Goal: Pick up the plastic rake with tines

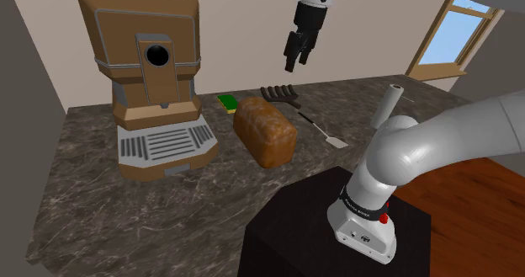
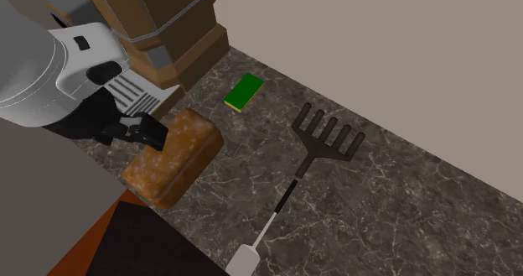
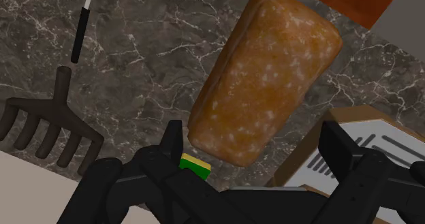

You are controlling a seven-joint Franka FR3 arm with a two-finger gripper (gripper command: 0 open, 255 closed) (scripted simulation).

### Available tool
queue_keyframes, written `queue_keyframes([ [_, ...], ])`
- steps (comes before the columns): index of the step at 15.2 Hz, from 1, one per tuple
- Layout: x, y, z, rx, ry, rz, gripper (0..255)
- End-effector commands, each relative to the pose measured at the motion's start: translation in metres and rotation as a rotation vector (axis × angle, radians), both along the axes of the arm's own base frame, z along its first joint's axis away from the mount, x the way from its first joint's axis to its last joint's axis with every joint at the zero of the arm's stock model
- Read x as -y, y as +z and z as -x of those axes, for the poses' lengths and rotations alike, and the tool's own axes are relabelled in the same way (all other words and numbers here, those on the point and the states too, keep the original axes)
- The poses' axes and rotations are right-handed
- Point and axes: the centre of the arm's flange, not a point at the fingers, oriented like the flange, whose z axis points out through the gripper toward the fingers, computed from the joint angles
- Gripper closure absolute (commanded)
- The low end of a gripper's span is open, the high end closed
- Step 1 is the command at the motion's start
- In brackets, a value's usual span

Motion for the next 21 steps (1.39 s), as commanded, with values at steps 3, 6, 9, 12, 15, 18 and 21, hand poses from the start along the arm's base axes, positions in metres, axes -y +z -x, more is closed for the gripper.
queue_keyframes([
  [3, 0.018, -0.014, -0.014, -0.003, -0.029, -0.004, 0],
  [6, 0.047, -0.035, -0.033, -0.008, -0.071, -0.009, 0],
  [9, 0.076, -0.057, -0.051, -0.013, -0.114, -0.015, 0],
  [12, 0.105, -0.079, -0.068, -0.019, -0.157, -0.021, 0],
  [15, 0.135, -0.101, -0.083, -0.024, -0.2, -0.026, 0],
  [18, 0.166, -0.123, -0.097, -0.029, -0.243, -0.032, 0],
  [21, 0.197, -0.146, -0.11, -0.034, -0.286, -0.037, 0],
])
